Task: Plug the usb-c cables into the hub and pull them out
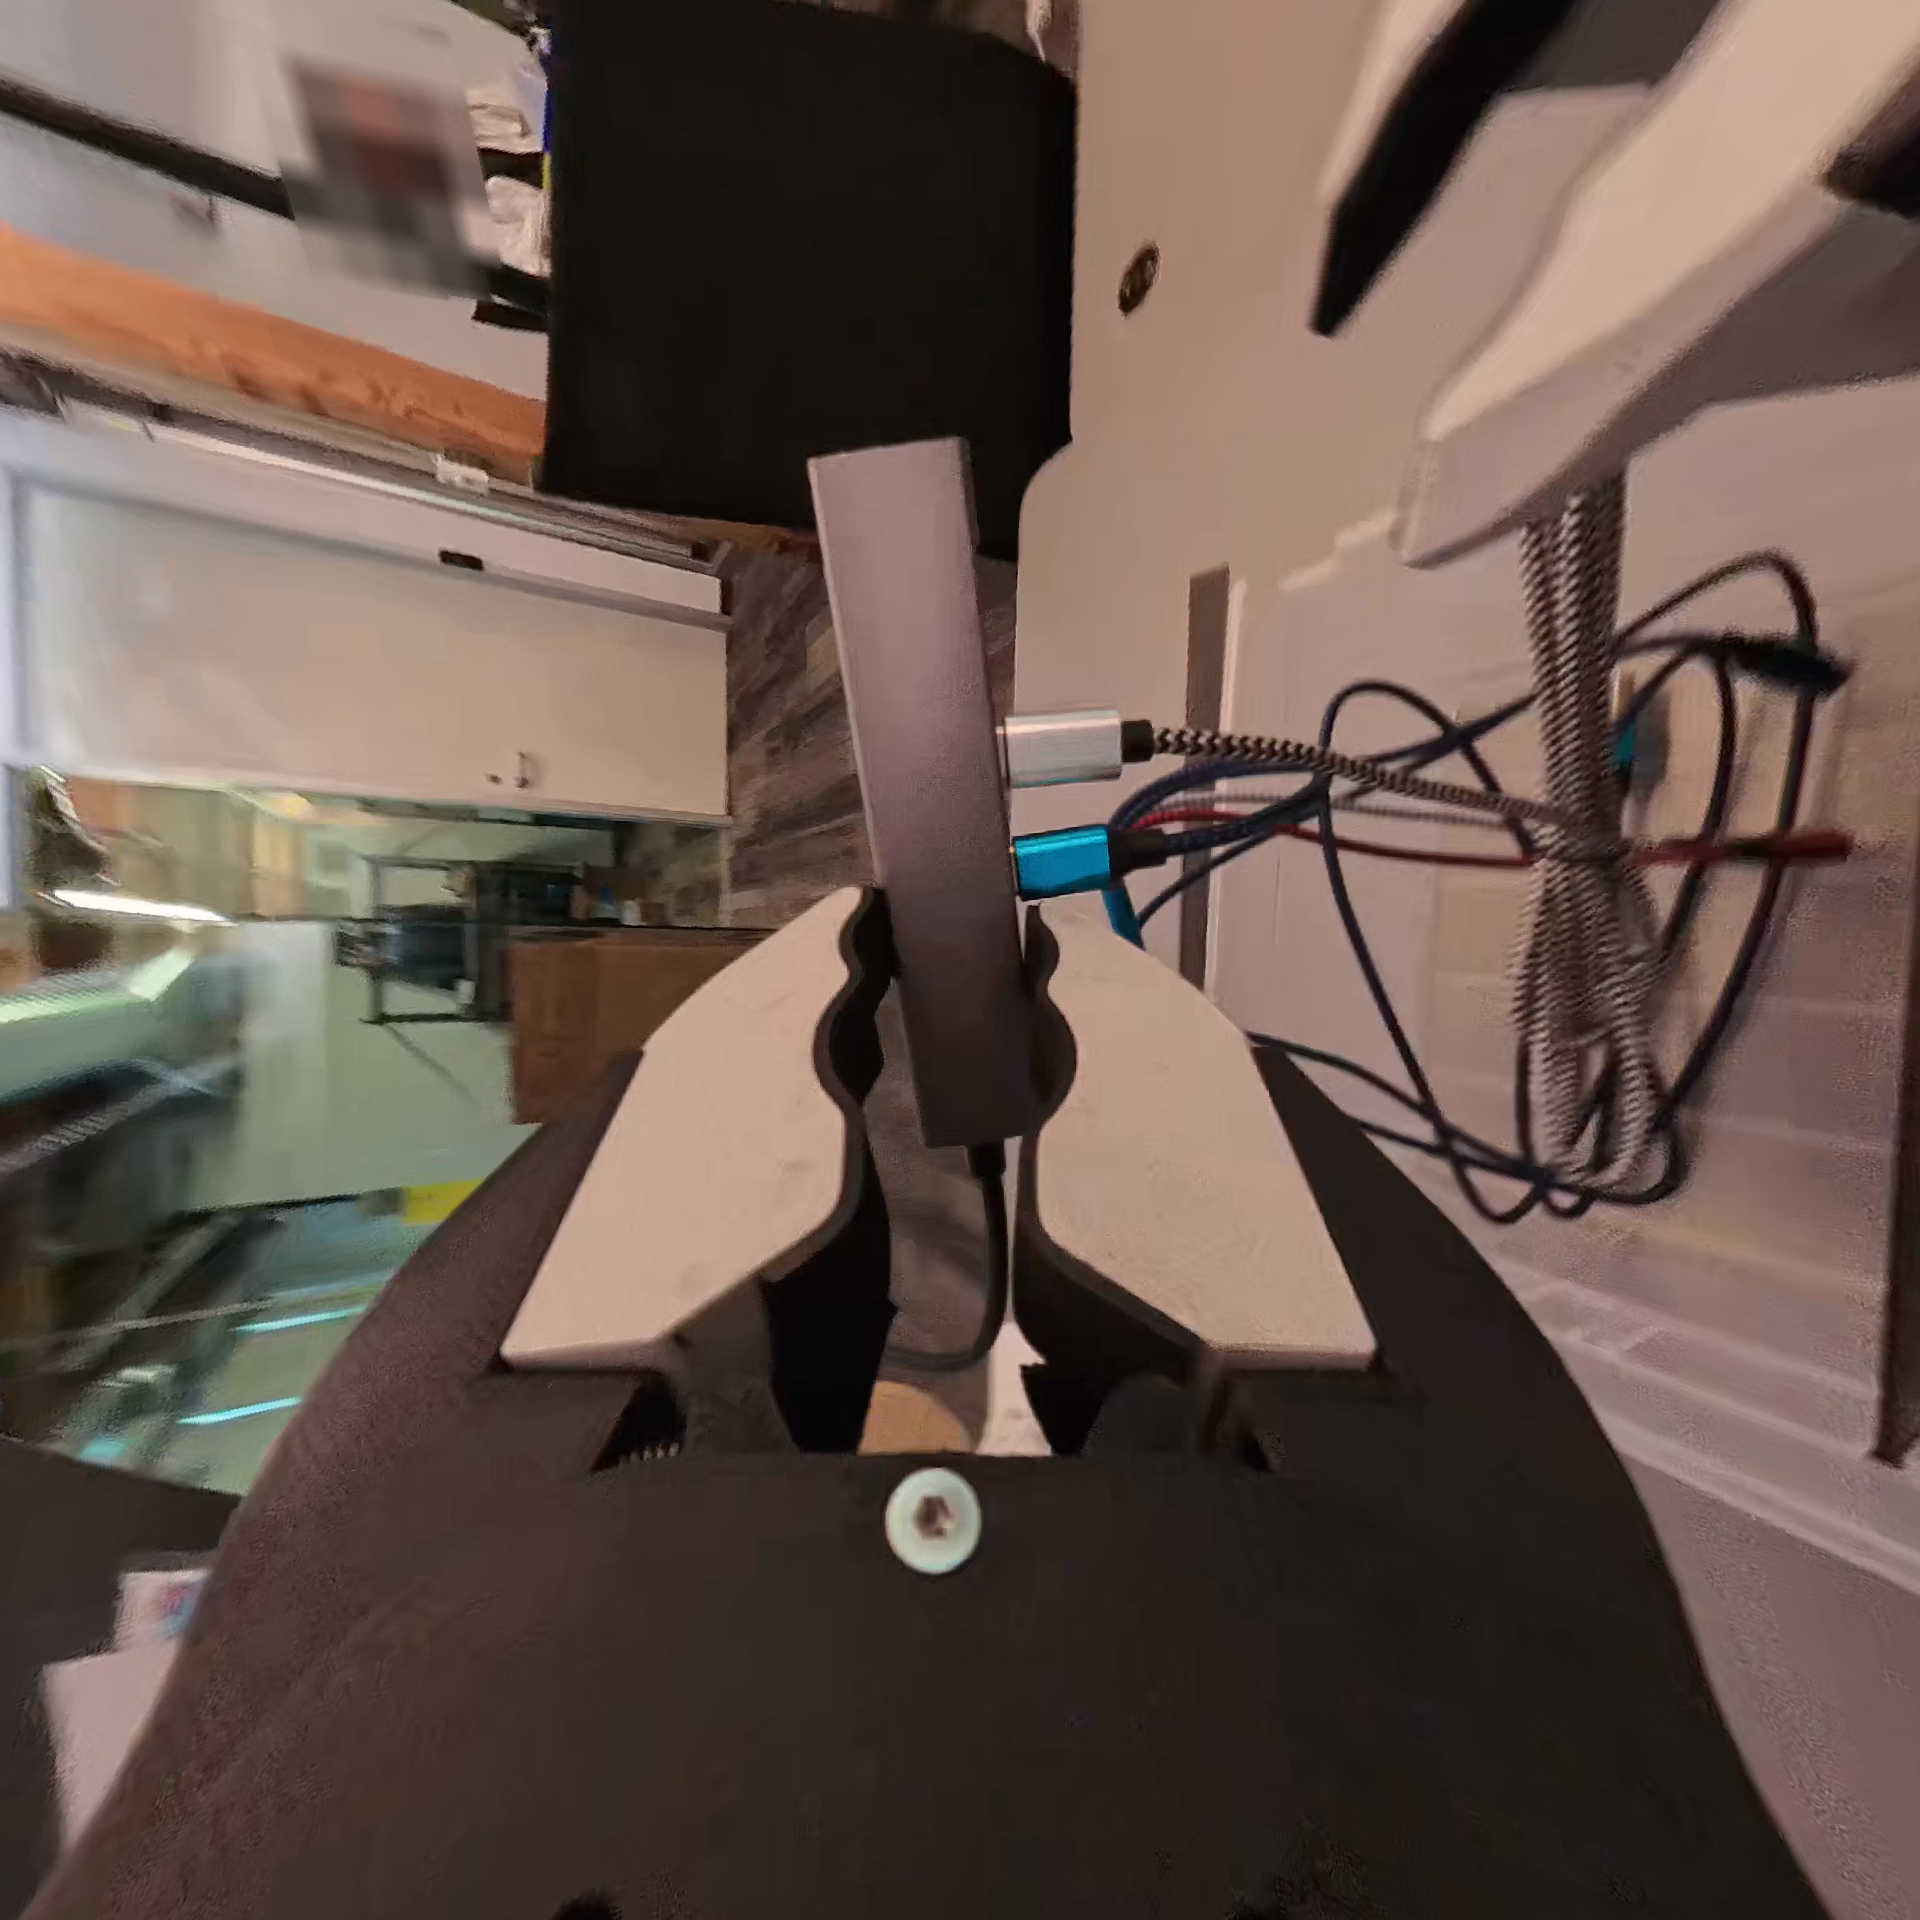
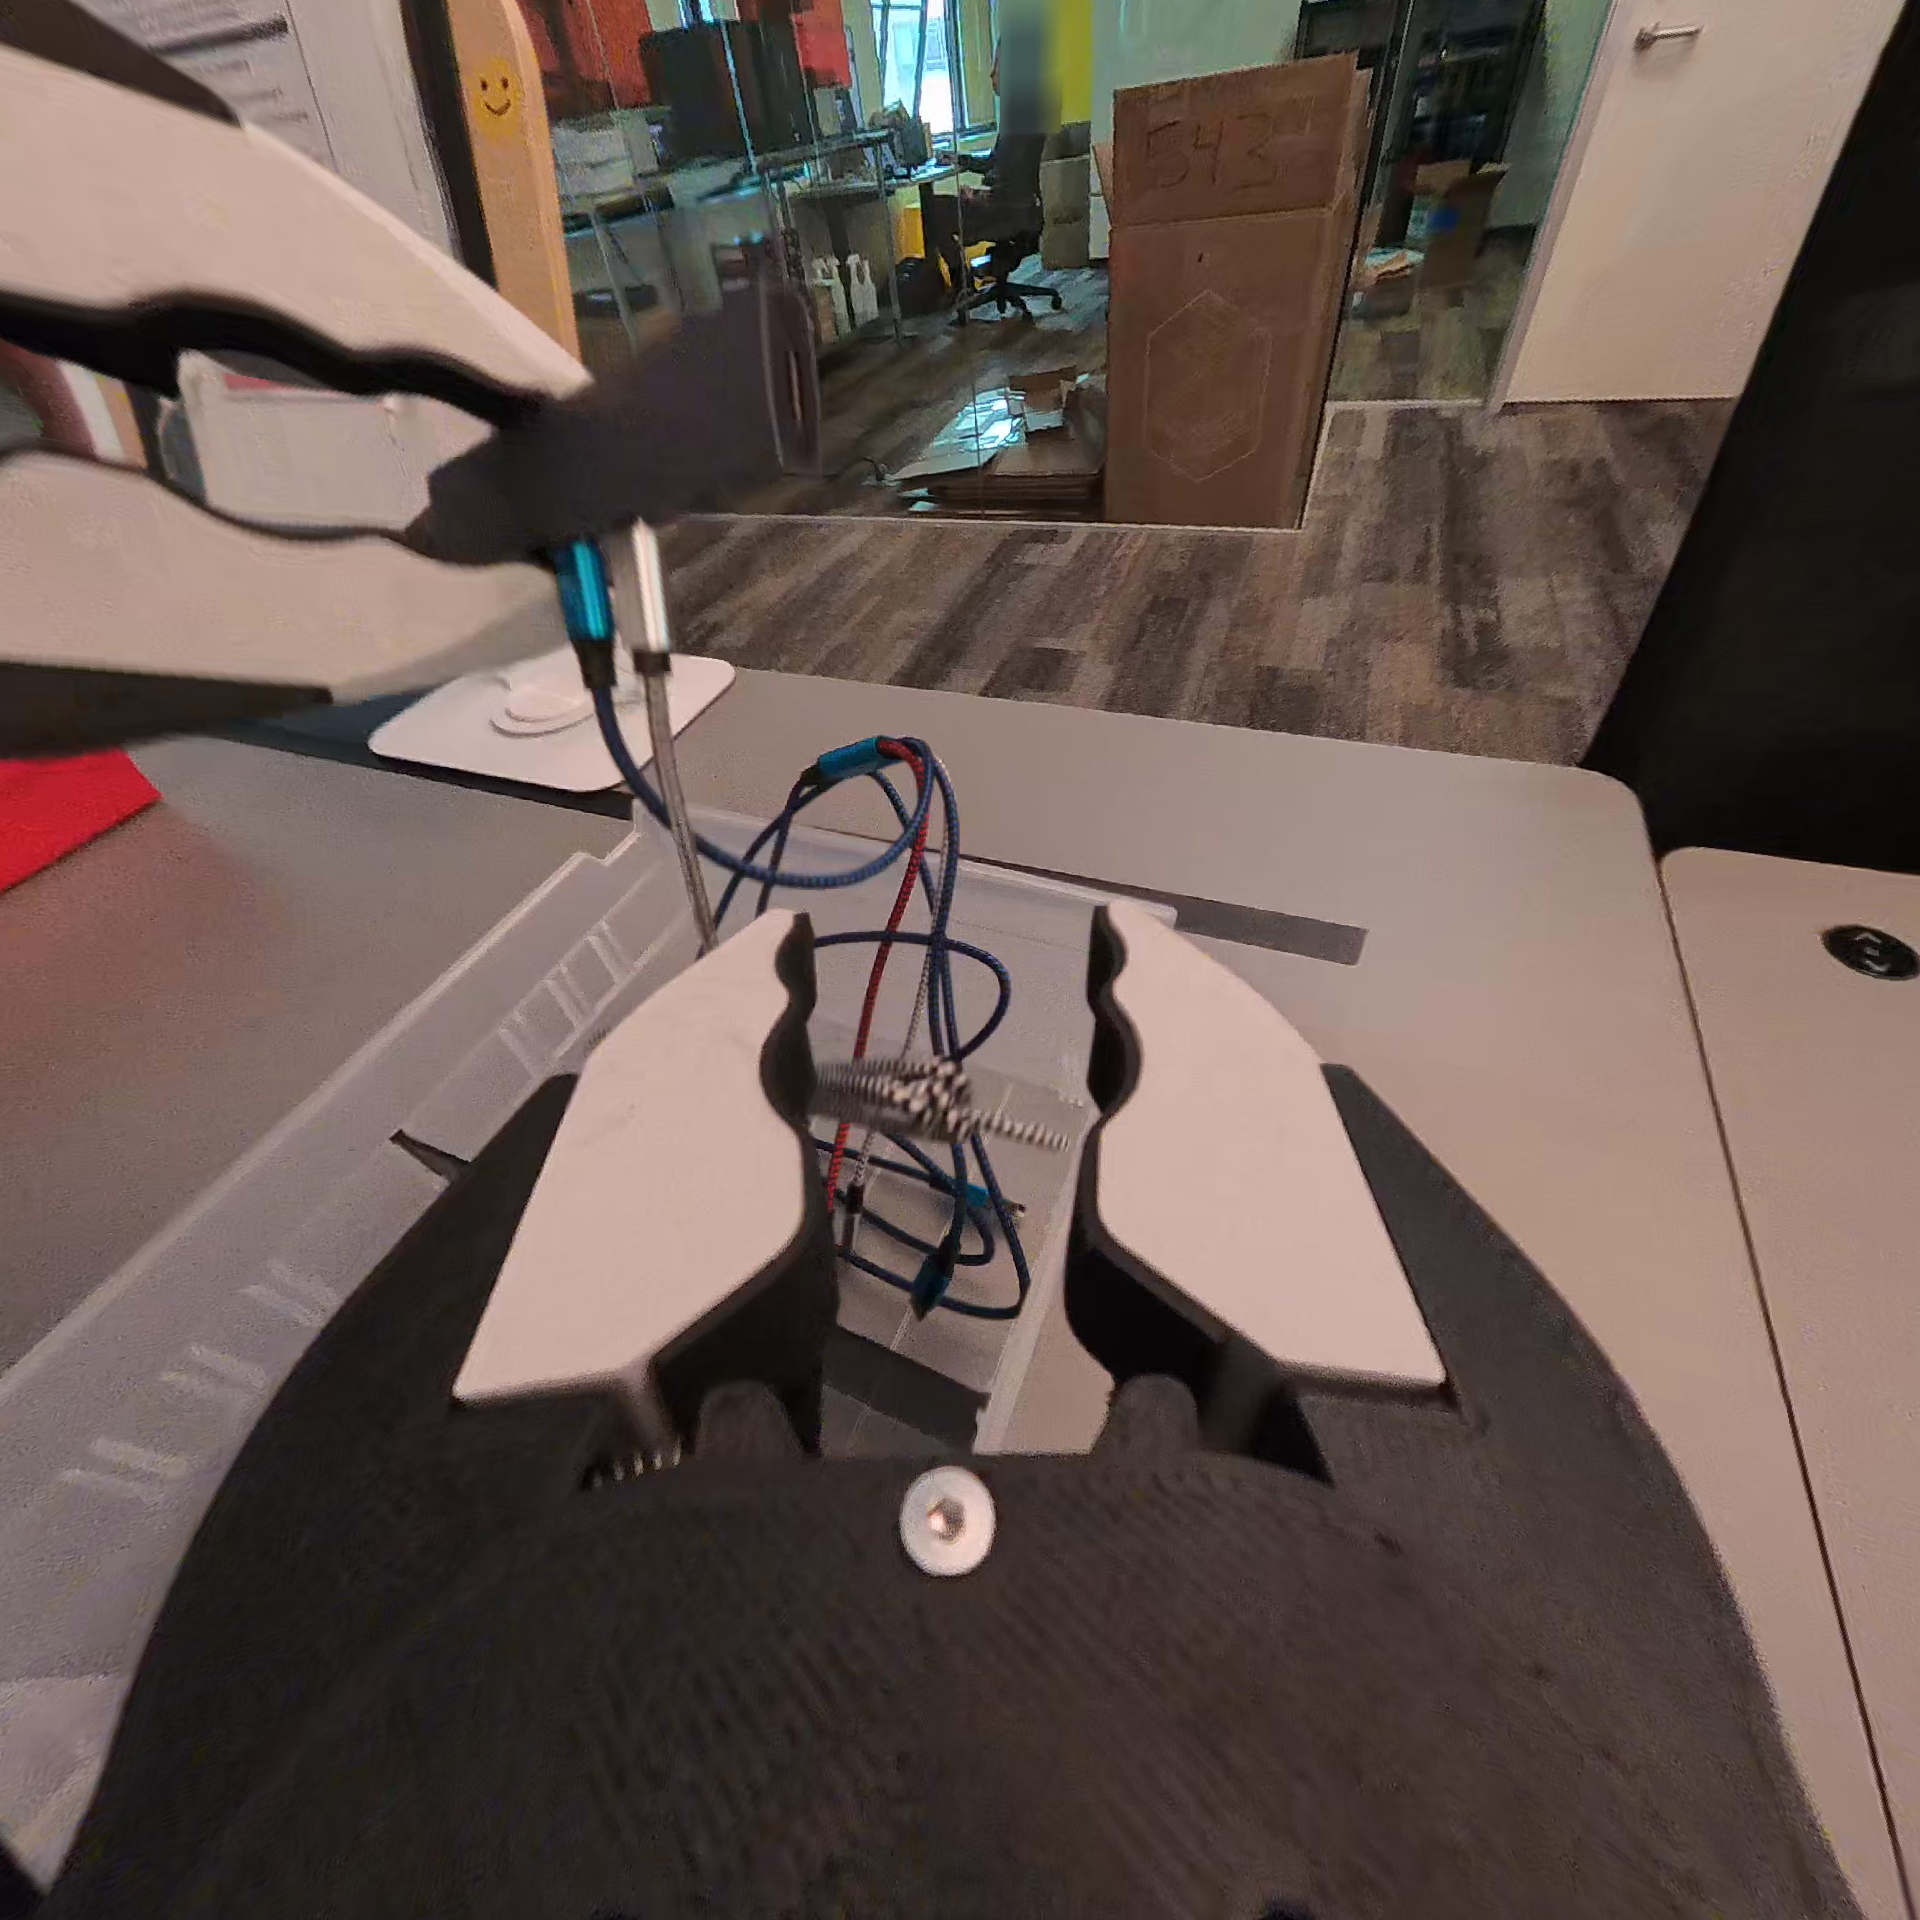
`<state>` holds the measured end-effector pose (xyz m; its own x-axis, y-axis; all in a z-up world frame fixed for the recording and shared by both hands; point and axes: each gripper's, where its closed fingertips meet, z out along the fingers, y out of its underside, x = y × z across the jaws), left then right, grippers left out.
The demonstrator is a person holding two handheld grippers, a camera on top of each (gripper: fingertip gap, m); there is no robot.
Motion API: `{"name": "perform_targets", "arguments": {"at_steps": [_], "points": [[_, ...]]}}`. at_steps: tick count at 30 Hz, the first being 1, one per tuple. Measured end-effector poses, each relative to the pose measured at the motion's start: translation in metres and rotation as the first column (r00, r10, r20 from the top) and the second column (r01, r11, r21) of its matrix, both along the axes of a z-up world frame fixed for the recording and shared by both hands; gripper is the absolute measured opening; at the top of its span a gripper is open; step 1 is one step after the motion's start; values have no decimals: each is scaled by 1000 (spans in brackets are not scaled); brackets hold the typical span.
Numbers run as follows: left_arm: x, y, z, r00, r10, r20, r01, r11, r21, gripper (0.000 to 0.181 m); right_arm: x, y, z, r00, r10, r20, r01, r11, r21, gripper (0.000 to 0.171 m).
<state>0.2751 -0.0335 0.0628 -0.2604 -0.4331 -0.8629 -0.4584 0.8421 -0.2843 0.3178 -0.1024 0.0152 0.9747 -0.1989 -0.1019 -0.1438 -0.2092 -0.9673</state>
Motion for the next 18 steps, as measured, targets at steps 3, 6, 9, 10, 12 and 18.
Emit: {"name": "perform_targets", "arguments": {"at_steps": [3, 6, 9, 10, 12, 18], "points": [[1, -7, -22, 997, -25, -78, 34, 992, 120, 24, 0, 3, -4, 1000, 5, -23, -5, 1000, -14, 51], [1, -14, -47, 989, -21, -147, 40, 991, 126, 24, 0, 2, -10, 999, 21, -47, -21, 1000, -7, 51], [2, -18, -68, 978, -8, -208, 35, 991, 128, 24, 3, -1, -18, 996, 26, -89, -27, 1000, -12, 51], [3, -20, -75, 975, -4, -221, 33, 992, 125, 24, 4, -2, -23, 995, 28, -98, -31, 999, -31, 50], [3, -23, -89, 964, 14, -267, 12, 995, 97, 24, 6, -5, -37, 995, 21, -101, -32, 995, -99, 50], [9, -29, -117, 944, 71, -321, -111, 988, -110, 24, 2, -11, -50, 992, 29, -121, -51, 981, -187, 50]]}}
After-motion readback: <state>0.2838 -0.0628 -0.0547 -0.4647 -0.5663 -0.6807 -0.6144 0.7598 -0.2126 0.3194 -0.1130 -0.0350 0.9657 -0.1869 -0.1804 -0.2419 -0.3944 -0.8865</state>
